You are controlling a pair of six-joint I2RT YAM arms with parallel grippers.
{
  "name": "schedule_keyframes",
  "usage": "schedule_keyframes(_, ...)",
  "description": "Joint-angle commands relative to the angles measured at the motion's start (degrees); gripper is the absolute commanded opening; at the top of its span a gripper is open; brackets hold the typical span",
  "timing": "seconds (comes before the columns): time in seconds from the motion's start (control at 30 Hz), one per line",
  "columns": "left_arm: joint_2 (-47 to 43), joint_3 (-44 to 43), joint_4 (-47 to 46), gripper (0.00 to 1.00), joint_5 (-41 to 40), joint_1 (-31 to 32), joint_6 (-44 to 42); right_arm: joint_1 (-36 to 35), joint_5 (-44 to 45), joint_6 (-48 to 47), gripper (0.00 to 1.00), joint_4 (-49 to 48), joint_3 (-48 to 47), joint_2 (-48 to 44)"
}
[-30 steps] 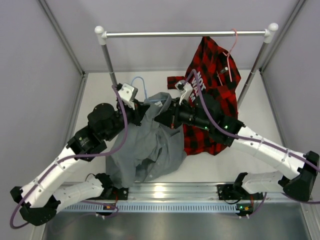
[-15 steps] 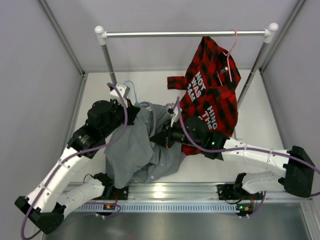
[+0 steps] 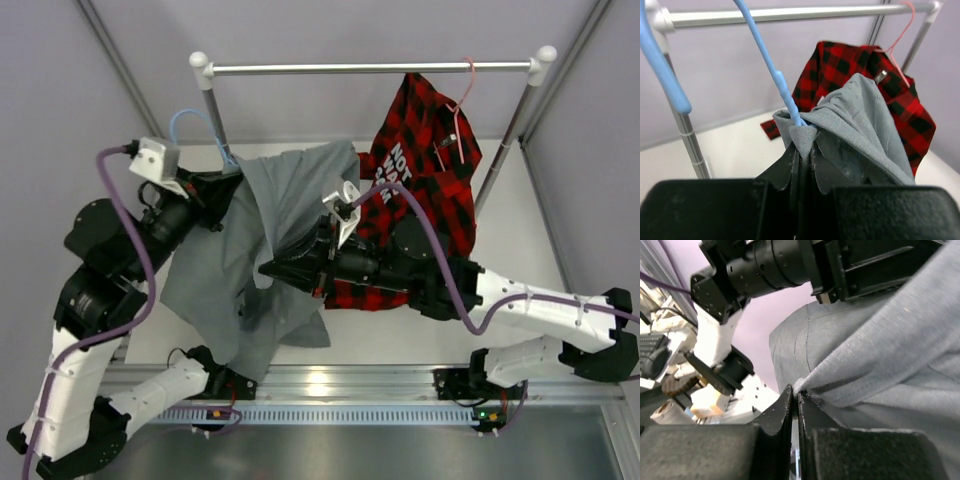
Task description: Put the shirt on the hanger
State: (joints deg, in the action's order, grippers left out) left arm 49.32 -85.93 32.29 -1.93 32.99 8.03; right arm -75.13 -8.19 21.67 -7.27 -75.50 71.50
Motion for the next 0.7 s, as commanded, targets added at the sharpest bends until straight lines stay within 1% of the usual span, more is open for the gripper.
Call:
schedule_keyframes(0.0,2.1,-2.8,1.8,0.0,-4.8,-0.7,-2.3,-3.4,1.5,-3.8,0.0,3.6,-0.9,1.2)
schedule_keyframes(0.03,1.4,-1.7,0.9,0.0,-3.3,-0.7,-2.0,-3.4,3.1,-3.6,0.0,3.6,1.0,2.4)
schedule_keyframes(0.07,0.3,-0.2,-0.1,0.0,0.1,-0.7,-2.0,-3.4,4.7,-2.7,0.0,3.6,2.2,3.0)
schedule_keyframes(0.1,-2.0,3.7,-1.5,0.0,1.7,-0.7,-2.1,-3.4,7.5,-2.2,0.0,3.6,3.3,3.6)
schedule_keyframes(0.17,-4.7,8.0,-5.9,0.0,6.3,-0.7,-2.4,-3.3,10.2,-0.3,0.0,3.5,6.6,5.0)
schedule_keyframes(0.2,-5.6,11.4,-6.7,0.0,9.9,-0.7,-2.8,-3.4,11.9,0.4,0.0,3.4,7.6,5.0)
schedule_keyframes(0.23,-7.6,13.1,-7.8,0.0,11.3,-0.7,-3.9,-3.4,12.4,0.7,0.02,3.4,9.7,4.8)
schedule_keyframes(0.27,-8.4,14.5,-9.5,0.0,12.0,-0.7,-4.2,-3.3,12.6,1.2,0.06,3.5,10.7,4.4)
schedule_keyframes(0.3,-9.1,16.8,-10.1,0.0,12.3,-0.7,-4.5,-3.3,12.6,1.4,0.12,4.2,11.7,2.9)
schedule_keyframes(0.33,-9.8,17.5,-10.5,0.0,12.3,-0.7,-4.8,-3.3,12.3,1.4,0.21,5.1,12.8,1.5)
schedule_keyframes(0.37,-10.4,17.8,-10.5,0.0,12.4,-0.7,-5.8,-3.4,12.3,1.5,0.43,6.4,15.1,0.1)
schedule_keyframes(0.43,-10.8,18.9,-9.9,0.0,13.7,-0.7,-7.6,-3.3,12.8,1.5,0.55,12.6,18.5,-6.4)
schedule_keyframes(0.47,-11.2,19.5,-9.5,0.0,15.1,-0.7,-7.9,-3.3,13.5,1.4,0.57,15.2,19.3,-8.9)
schedule_keyframes(0.5,-11.2,19.9,-8.5,0.0,17.4,-0.7,-9.4,-3.3,15.2,1.5,0.57,18.0,20.0,-14.2)
schedule_keyframes(0.53,-11.3,21.1,-8.2,0.0,23.5,-0.7,-10.0,-3.3,15.7,1.8,0.59,22.4,21.2,-16.9)
schedule_keyframes(0.6,-11.4,22.6,-8.2,0.0,29.9,-0.7,-10.0,-3.4,14.3,1.1,0.63,25.4,21.4,-23.1)
schedule_keyframes(0.67,-11.4,25.0,-10.0,0.0,36.9,-0.7,-9.0,-3.3,12.9,-0.7,0.69,29.1,19.2,-25.6)
